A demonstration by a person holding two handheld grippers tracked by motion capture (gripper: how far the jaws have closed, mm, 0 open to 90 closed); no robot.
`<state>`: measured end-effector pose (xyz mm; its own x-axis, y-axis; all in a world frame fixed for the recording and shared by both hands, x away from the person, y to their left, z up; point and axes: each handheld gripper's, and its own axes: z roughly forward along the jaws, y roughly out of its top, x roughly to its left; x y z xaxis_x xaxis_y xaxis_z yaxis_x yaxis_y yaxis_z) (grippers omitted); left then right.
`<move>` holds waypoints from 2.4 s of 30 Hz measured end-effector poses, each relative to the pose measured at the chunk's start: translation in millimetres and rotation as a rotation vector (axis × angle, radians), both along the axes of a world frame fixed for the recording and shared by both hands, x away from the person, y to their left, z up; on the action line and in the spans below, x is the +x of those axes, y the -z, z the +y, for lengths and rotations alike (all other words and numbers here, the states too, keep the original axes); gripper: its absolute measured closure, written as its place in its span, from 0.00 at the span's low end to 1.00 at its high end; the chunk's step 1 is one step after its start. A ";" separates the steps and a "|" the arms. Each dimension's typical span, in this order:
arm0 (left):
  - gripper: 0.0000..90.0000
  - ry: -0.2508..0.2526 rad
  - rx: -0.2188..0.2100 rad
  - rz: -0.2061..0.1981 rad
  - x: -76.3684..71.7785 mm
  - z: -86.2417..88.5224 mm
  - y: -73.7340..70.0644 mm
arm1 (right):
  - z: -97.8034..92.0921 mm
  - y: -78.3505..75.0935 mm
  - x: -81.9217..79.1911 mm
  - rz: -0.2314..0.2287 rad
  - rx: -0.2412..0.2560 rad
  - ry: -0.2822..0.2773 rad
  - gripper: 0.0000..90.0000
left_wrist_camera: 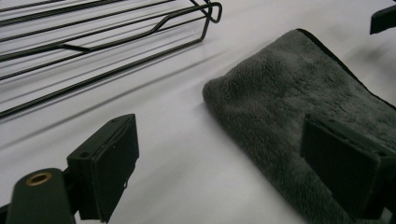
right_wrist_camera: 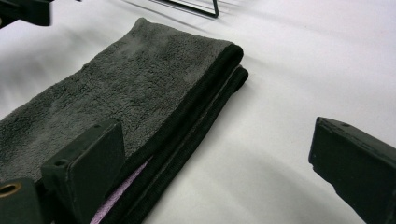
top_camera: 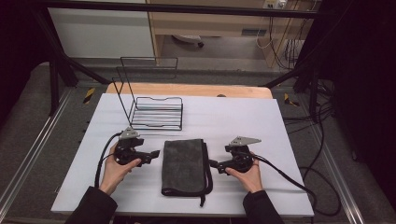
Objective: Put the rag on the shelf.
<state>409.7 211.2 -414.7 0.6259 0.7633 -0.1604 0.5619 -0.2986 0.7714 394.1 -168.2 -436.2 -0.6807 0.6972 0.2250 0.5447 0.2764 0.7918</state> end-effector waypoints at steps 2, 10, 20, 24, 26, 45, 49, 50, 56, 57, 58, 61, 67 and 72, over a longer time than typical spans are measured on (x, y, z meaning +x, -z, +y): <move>0.15 -0.003 0.011 0.005 4.7 -5.8 -0.2 | -0.5 -0.5 -0.6 -0.005 0.000 -0.005 0.05; 0.23 -0.051 -0.003 0.043 24.0 -23.9 3.6 | -1.5 -1.9 -1.9 -0.009 0.002 -0.005 0.05; 0.44 -0.075 0.005 0.108 41.6 -41.7 22.9 | -1.7 -1.0 -1.9 -0.004 -0.005 -0.006 0.05; 0.51 -0.069 0.009 0.145 44.1 -43.6 30.0 | -1.4 -1.2 -1.6 0.002 0.001 -0.003 0.06; 0.56 -0.063 -0.009 0.160 44.5 -43.8 31.4 | -1.9 -1.1 -0.7 -0.001 -0.003 -0.004 0.07; 0.80 -0.047 -0.009 0.181 40.0 -49.7 33.2 | 31.2 -4.7 38.3 -0.002 0.022 0.061 0.24; 0.80 -0.044 -0.010 0.182 40.2 -49.5 33.4 | 43.2 2.3 55.4 0.025 0.001 0.070 0.34; 0.80 -0.045 -0.008 0.181 40.1 -49.6 33.4 | 45.2 4.1 58.6 0.034 0.000 0.074 0.37; 0.80 -0.036 -0.007 0.177 40.4 -49.1 33.7 | 52.2 13.9 67.7 0.074 -0.052 0.065 0.50; 0.80 -0.036 -0.006 0.177 40.4 -49.1 33.6 | 52.4 14.4 67.6 0.078 -0.054 0.065 0.51; 0.80 -0.037 -0.007 0.178 40.3 -49.2 33.6 | 52.3 15.4 67.8 0.082 -0.060 0.062 0.52; 0.80 -0.038 0.003 0.171 39.4 -50.2 33.3 | 52.1 16.3 67.7 0.109 -0.070 0.052 0.54; 0.80 -0.022 0.005 0.162 39.8 -49.3 33.5 | 52.6 16.3 67.6 0.144 -0.050 0.043 0.66; 0.82 -0.021 -0.024 0.185 41.6 -46.1 33.8 | 52.5 15.2 67.3 0.192 -0.027 0.037 0.78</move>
